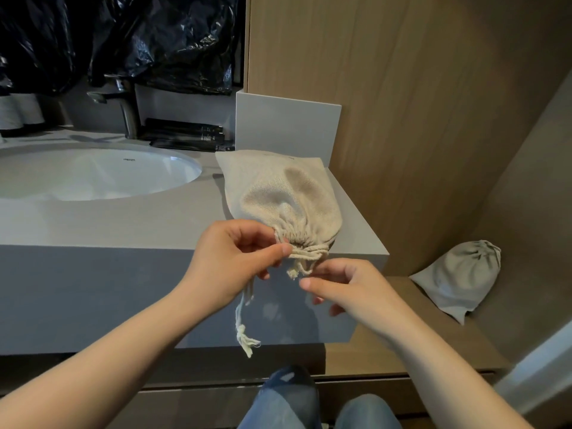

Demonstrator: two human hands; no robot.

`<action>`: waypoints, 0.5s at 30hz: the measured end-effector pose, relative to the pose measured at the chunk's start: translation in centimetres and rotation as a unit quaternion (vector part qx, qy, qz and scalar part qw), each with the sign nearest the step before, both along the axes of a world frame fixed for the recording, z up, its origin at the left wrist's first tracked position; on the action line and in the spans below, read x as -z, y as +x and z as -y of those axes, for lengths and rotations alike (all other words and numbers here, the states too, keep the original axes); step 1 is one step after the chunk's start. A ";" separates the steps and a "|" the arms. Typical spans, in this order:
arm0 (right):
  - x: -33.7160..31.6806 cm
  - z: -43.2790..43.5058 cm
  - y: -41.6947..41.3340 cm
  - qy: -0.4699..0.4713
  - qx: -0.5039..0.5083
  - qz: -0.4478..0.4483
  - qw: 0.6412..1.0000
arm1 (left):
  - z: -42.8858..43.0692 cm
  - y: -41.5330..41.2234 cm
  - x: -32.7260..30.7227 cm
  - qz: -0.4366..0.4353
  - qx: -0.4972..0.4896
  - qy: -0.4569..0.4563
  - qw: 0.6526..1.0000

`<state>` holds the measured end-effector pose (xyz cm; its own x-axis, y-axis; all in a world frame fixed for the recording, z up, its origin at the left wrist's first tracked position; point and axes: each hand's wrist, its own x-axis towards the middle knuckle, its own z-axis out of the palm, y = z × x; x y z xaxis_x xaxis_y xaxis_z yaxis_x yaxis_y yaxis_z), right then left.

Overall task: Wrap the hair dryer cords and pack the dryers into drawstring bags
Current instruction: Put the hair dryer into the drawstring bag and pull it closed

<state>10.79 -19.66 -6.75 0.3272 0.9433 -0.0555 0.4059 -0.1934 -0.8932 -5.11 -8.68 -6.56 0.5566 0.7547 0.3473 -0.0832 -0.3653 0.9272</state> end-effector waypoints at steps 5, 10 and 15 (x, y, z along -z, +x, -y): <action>-0.3 -0.9 -0.7 0.039 0.033 -0.240 0.969 | -0.6 0.4 -0.6 -0.016 -0.004 0.004 1.000; -0.1 -1.3 -0.7 0.040 0.057 -0.311 0.948 | -0.7 0.7 -0.7 -0.016 -0.008 0.000 1.000; 0.0 0.2 0.6 0.045 0.029 -0.151 0.987 | -0.6 0.4 -0.6 -0.028 -0.002 -0.010 1.000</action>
<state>11.38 -19.89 -6.77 0.3627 0.9287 -0.0767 0.1083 -0.1238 -0.9864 -4.71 -8.04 -5.95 0.5720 0.7630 0.3012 -0.0303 -0.3472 0.9373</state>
